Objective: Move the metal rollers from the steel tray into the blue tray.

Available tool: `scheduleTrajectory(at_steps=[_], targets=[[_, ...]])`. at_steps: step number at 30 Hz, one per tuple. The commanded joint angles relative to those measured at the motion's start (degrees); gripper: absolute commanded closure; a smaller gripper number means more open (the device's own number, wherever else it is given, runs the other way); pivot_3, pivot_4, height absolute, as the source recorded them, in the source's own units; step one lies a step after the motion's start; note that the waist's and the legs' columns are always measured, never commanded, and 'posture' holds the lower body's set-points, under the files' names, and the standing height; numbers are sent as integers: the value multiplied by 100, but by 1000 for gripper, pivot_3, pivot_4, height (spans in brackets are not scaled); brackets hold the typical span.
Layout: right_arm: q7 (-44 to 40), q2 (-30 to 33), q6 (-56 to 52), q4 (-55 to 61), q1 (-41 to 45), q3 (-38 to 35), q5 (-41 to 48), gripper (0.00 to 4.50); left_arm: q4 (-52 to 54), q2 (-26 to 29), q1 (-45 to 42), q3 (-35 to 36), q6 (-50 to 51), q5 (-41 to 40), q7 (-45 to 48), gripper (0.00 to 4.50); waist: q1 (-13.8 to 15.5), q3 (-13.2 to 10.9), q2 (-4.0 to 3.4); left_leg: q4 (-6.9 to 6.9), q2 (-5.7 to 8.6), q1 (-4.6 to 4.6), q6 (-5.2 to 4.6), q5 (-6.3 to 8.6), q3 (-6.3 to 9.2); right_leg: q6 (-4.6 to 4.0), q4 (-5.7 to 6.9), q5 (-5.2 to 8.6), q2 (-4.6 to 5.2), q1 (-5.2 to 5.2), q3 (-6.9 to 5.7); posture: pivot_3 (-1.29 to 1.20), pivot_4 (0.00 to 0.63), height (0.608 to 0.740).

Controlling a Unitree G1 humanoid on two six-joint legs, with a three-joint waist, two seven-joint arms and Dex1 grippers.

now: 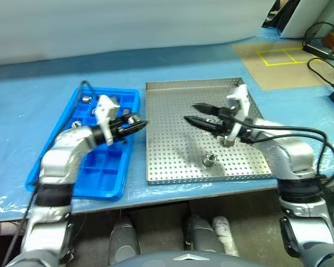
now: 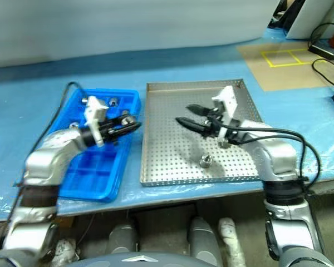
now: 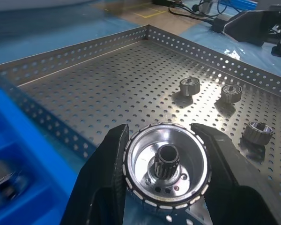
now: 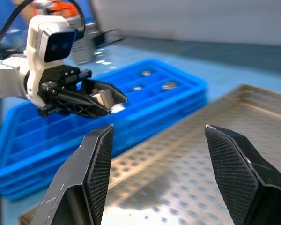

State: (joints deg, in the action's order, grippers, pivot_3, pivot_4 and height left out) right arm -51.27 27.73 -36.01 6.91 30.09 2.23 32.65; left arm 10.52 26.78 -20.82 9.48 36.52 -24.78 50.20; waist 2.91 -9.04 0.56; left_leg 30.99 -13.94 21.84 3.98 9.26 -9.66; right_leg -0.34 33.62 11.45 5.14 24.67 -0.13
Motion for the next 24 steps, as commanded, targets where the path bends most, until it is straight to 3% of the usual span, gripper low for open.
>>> scheduleTrajectory(at_steps=[1, 10, 24], targets=[[-464, -171, 295, -339, 373, 427, -179, 1275, 530, 422, 364, 572, -72, -108, -254, 2761, 94, -1, 0, 1, 0, 1, -2, 0, 0, 0, -1, 0, 1, 1, 0, 85, 150, 740], [-1422, -804, 1275, -1849, 1201, 1370, -1031, 1275, 444, 1390, 2043, 1315, -840, 111, -56, 2761, 273, 0, 4, 6, -1, 8, 3, -4, 4, 1, 3, 1, 1, 14, -10, 228, 150, 740], [-2162, -980, 1361, -2146, 1286, 1482, -1249, 1275, 367, 1388, 2873, 1219, -1165, 80, -118, 2761, 487, 3, 11, 22, -8, 16, 4, -6, 19, 0, 24, 0, 2, 15, -26, 273, 150, 740]])
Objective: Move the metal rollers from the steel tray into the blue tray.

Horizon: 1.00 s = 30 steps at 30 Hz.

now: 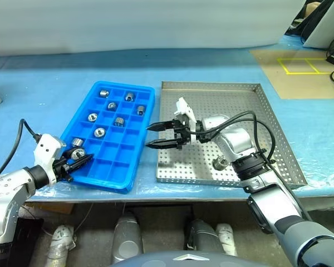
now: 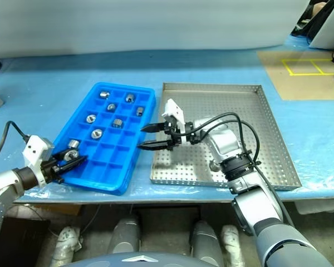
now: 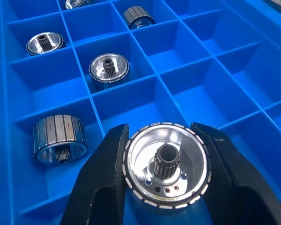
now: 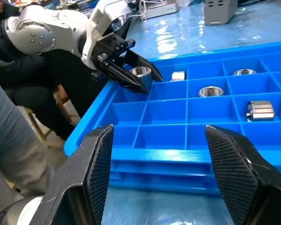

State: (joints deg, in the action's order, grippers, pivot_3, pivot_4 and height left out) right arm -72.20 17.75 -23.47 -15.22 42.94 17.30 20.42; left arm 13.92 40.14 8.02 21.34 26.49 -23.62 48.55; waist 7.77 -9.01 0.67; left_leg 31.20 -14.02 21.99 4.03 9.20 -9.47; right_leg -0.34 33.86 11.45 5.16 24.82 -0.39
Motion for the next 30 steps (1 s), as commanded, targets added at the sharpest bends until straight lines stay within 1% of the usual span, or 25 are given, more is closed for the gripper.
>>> scheduleTrajectory(at_steps=[1, 4, 7, 9, 10, 13, 17, 21, 25, 27, 30], targets=[[-48, 14, 114, 66, -7, -47, -48, 1275, -6, 54, -53, -45, -186, 6, 40, 2761, 2, 0, 0, 0, 0, -1, 1, -1, 1, 0, 2, 0, 0, 0, 0, 269, 150, 740], [17, 22, 108, 113, -39, -83, -100, 1275, 40, 114, -77, -280, -103, 87, 42, 2761, 5, 0, 0, 1, 0, -2, 3, -3, 3, 0, 8, 0, 0, -1, 1, 253, 150, 740], [14, 93, 35, 245, -113, -103, -101, 1275, 134, 272, 82, -392, 52, 76, 158, 2761, -1, 2, 2, 2, 2, -7, 3, -3, 3, 0, 10, 0, 0, -2, 1, 238, 150, 740], [51, 145, 10, 295, -156, -125, -124, 1275, 102, 335, 100, -304, 124, -30, 197, 2038, -13, 3, 1, 2, 3, -8, 2, -3, 2, 0, 9, 0, -1, -2, 1, 222, 150, 740], [82, 163, 0, 305, -171, -143, -128, 1275, 58, 364, 88, -270, 88, 13, 166, 1773, -22, 3, 0, 2, 5, -8, 2, -3, 2, 0, 9, 0, -1, -2, 1, 218, 150, 740], [183, 200, -32, 352, -209, -189, -118, 1275, -93, 453, -39, -271, 44, 100, 125, 767, -46, 3, 0, 2, 5, -15, 4, -4, 2, 0, 13, 0, -2, -3, 3, 202, 150, 740], [329, 258, -105, 488, -308, -249, -99, 1275, -180, 471, -567, -436, 73, 43, 149, 767, -49, 3, 2, 5, 3, -26, 8, -7, 2, -1, 35, 0, -1, -4, 18, 180, 150, 740], [485, 442, -237, 656, -406, -474, -15, 1275, -245, 298, -1522, -885, -32, 70, 137, 767, -8, 5, 6, 16, 7, -27, 9, -20, 2, -7, 66, 5, 0, -3, 26, 147, 150, 740], [590, 904, -439, 916, -580, -936, 136, 1275, -487, -193, -2650, -1777, -49, 114, 370, 767, 22, 7, 9, 32, 19, -32, 9, -32, 2, -7, 88, 4, 8, -10, 37, 83, 150, 740], [678, 1184, -567, 1047, -735, -1230, 228, 1275, -916, -550, -3210, -2294, -221, 320, 513, 767, -6, 9, 11, 37, 22, -33, 11, -38, 2, -7, 90, 4, 12, -13, 40, 43, 150, 740], [941, 1590, -635, 1124, -1017, -1693, 231, 1275, -1835, -1198, -3969, -2978, -634, 677, 724, 767, -77, 11, 15, 40, 22, -35, 12, -42, 1, -6, 89, 3, 9, -16, 43, -33, 150, 740]])
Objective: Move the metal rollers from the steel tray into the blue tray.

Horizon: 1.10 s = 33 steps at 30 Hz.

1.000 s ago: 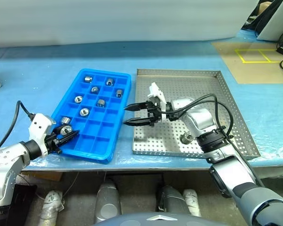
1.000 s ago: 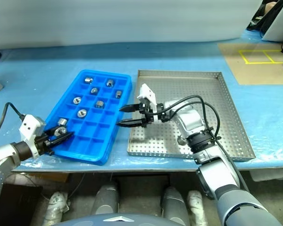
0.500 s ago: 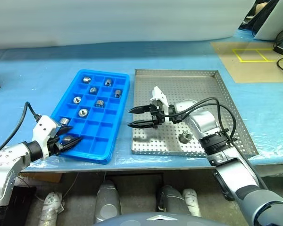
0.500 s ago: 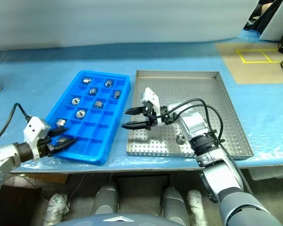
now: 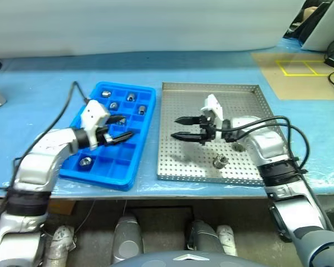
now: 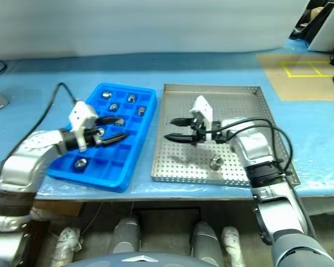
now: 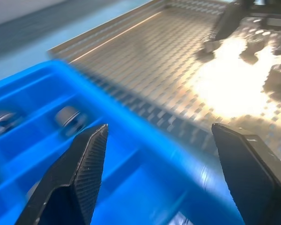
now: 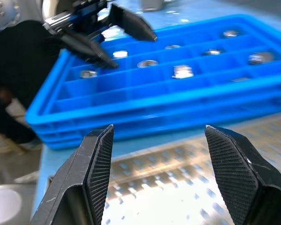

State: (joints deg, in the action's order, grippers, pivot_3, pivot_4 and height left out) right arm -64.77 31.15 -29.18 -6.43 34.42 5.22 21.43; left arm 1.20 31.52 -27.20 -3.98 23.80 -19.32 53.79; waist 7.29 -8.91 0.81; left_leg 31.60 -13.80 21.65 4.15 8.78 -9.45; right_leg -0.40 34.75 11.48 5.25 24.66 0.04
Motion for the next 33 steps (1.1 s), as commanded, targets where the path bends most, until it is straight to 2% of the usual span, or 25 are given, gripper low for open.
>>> scheduleTrajectory(at_steps=[1, 4, 7, 13, 18, 26, 33], targets=[[322, 379, -105, 341, -286, -663, 144, 1275, -992, -601, -697, -679, -550, 400, 264, 767, -43, 1, 1, 1, 1, 1, -1, 0, 0, 0, -1, 0, -1, 0, 3, -50, 150, 740], [797, 564, -153, 605, -622, -1124, 149, 1275, -2553, -1395, -1440, -1257, -1175, 950, 353, 767, -139, 1, 2, 4, 3, 6, -5, 0, -1, 2, -4, -1, -4, 1, 8, -136, 150, 740], [1126, 567, -311, 976, -879, -1340, 241, 1275, -3598, -2001, -1930, -1355, -1596, 1074, 587, 767, -328, 2, 3, 14, 5, 10, -26, -4, -2, 7, -7, -4, -8, 2, 14, -203, 150, 740], [1783, 568, -859, 2075, -1632, -1904, 635, 1275, -5132, -3039, -2535, -1727, -2466, 1511, 1276, 767, -466, 3, 0, 15, 6, 8, -41, 4, -3, 6, -17, -3, -5, -4, 17, -311, 150, 740], [2040, 724, -1151, 2630, -2172, -2224, 833, 1275, -5635, -3355, -2649, -1747, -2837, 1745, 1603, 767, -537, 3, 0, 17, 7, -27, -50, 29, -16, 6, -33, -4, -2, -36, 24, -371, 150, 740], [2420, 727, -1234, 3085, -2676, -2392, 943, 1275, -6585, -3778, -3010, -1496, -3381, 2147, 673, 767, -646, 4, -1, 17, 11, -35, -58, 35, -21, 9, -51, -4, 6, -52, 22, -422, 150, 740], [2573, 740, -1200, 3149, -2783, -2377, 941, 1275, -6838, -4048, -3046, -1378, -3412, 2286, 566, 767, -670, 8, -9, 15, 9, -14, -93, 47, -27, 12, -100, -8, 5, -53, 22, -435, 150, 740]])
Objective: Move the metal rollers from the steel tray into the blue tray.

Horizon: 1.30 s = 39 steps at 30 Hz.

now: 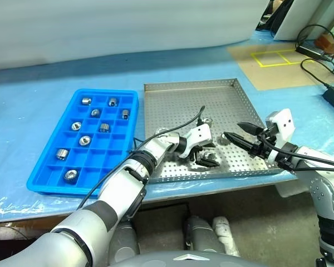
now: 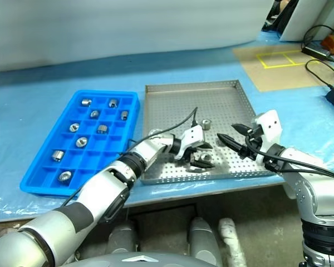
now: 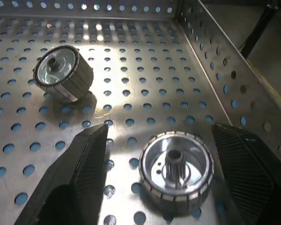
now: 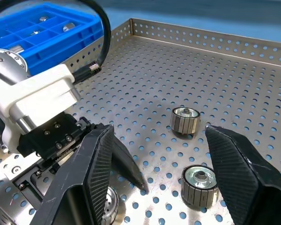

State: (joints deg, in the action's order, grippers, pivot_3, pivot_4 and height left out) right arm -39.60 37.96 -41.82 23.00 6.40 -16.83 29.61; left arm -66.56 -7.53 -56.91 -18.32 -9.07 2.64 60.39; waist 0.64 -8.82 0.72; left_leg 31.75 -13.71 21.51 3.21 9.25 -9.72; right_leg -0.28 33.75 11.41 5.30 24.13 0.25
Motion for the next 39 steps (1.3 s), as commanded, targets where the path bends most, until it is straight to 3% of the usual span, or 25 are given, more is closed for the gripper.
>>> scheduleTrajectory(at_steps=[1, 4, 7, 10, 14, 20, 24, 31, 35, 39], targets=[[68, 63, 68, 207, 19, -164, 118, 1275, -80, -156, -62, 66, -131, 109, -96, 767, -9, 0, 0, 0, 0, 0, -4, 3, -3, 0, -3, 0, 0, 0, 0, -435, 150, 740], [93, 67, 81, 208, 14, -144, 117, 1275, -136, -141, -18, 64, -126, 206, -145, 1136, -17, 0, 0, 0, 0, 1, -7, 6, -6, 0, -7, 0, 2, 0, 0, -433, 150, 740], [108, 54, 113, 165, 14, -108, 88, 1275, -171, -97, 24, 37, -127, 300, -183, 1974, -17, 0, 0, 0, 0, 0, -5, 8, -8, 0, -7, 0, 3, 0, 0, -428, 150, 740], [118, 50, 124, 139, 43, -70, 78, 1275, -173, -101, 55, 57, -179, 315, -86, 1974, -28, 0, 0, 1, 2, -4, 10, 17, -11, 1, -6, 0, 4, -2, 0, -424, 150, 740], [124, 35, 137, 99, 126, -15, 69, 1275, -155, -120, 63, 122, -172, 324, -257, 2743, -40, 0, 0, 1, 2, -9, 11, 17, -13, 4, -7, -2, 5, -5, 0, -418, 150, 740], [23, 10, 115, 92, 255, 117, 149, 1275, 186, 95, -3, 450, -356, 104, -412, 2743, -85, -1, 0, 1, 1, -5, 10, 18, -13, 4, -9, -2, 4, -3, -2, -393, 150, 740], [-120, -26, -11, 30, 595, 182, 441, 1275, 1239, 527, 156, 749, -246, -222, -288, 2743, -116, -3, -2, 0, 0, 7, 8, 18, -13, 4, -11, -3, 4, 8, -4, -338, 150, 740], [-756, 131, -51, -362, 1323, 698, 624, 1275, 4088, 1768, 1236, 953, 1125, -758, 92, 2743, -87, -2, -6, -19, -6, 4, 11, 17, -16, 3, -12, -2, 2, 11, -8, -228, 150, 740], [-1419, -156, 253, -1018, 2129, 1719, 317, 1275, 6371, 2848, 2436, 1440, 2601, -1535, 244, 2743, -77, -6, -5, -35, -10, 6, 7, 5, -20, 2, -10, -2, 0, 25, -15, -74, 150, 740], [-1905, -542, 636, -1788, 2789, 2284, 54, 1275, 7647, 3261, 3150, 1964, 3238, -1943, -294, 2743, 118, -12, -11, -55, -21, 8, 46, 3, -20, -3, -3, 1, -5, 40, -25, 45, 150, 740]])
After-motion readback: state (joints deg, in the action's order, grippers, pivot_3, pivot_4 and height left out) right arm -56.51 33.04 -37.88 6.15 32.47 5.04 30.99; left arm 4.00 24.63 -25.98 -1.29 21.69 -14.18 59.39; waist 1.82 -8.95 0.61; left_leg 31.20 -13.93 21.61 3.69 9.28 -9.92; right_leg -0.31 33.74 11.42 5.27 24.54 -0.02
